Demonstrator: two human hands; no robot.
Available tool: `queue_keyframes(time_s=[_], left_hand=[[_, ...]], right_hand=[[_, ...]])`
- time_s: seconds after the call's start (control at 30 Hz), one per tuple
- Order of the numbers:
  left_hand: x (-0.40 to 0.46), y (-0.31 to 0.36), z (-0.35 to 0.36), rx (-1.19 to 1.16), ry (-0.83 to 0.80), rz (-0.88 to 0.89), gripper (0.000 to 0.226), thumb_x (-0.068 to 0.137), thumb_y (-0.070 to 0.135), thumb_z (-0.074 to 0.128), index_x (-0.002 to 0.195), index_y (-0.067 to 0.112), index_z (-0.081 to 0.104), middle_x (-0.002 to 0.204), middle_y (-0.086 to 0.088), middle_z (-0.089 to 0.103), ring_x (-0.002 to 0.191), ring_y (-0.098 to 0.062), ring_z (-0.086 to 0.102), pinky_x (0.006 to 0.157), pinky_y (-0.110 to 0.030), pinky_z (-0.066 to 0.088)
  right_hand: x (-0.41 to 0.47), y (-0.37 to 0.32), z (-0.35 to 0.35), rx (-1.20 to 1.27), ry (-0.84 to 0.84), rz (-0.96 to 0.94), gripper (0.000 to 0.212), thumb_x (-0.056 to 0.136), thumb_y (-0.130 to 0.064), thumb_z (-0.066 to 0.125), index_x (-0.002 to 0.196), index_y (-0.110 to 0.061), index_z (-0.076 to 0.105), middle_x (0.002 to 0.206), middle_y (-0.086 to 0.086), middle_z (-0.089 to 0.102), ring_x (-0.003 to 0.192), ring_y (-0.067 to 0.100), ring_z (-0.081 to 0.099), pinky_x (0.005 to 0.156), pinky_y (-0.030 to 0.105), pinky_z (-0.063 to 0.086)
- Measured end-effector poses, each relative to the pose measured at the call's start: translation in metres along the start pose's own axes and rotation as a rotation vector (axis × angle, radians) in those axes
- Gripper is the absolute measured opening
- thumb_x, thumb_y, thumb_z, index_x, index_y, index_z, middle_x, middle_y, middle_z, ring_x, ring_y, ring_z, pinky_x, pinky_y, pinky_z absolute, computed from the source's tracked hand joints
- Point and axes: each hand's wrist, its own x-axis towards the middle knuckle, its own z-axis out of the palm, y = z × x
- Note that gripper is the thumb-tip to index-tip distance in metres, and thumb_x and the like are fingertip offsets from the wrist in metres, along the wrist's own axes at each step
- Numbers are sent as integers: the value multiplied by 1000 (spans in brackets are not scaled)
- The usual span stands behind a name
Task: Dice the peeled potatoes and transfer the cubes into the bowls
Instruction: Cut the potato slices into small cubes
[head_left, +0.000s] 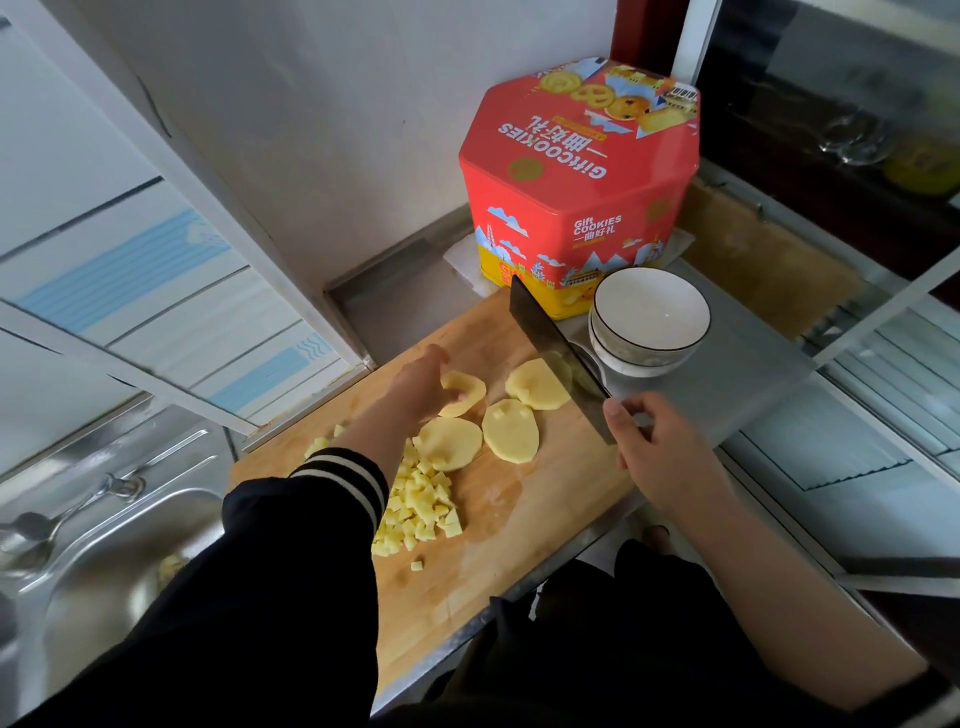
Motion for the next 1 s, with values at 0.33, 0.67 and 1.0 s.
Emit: queue_keyframes(time_s=[0.33,0.67,1.0], left_hand=[[-23,-12,-15,-195,-13,-26,29,94,22,63,119,8,63,121,-9,63,104,-25,60,85,-34,51],[-91,-14,-8,94,768,693,10,95,13,59,97,4,62,108,-11,70,99,-29,67,79,-36,56],[-136,-4,-17,-587,851,347,10,99,21,50,101,23,41,91,2,60,74,-21,63,62,-45,55]], right_hand=[[-3,3,4,-11,-10,-17,34,91,-65,39,95,-33,49,73,-1,65,71,16,64,75,47,56],[-7,1,8,-6,-2,-40,35,91,-63,40,100,-31,51,73,-2,65,71,12,64,75,43,56],[-10,-10,19,-18,-63,-84,35,91,-61,40,97,-29,53,76,-5,62,74,13,62,76,45,55]])
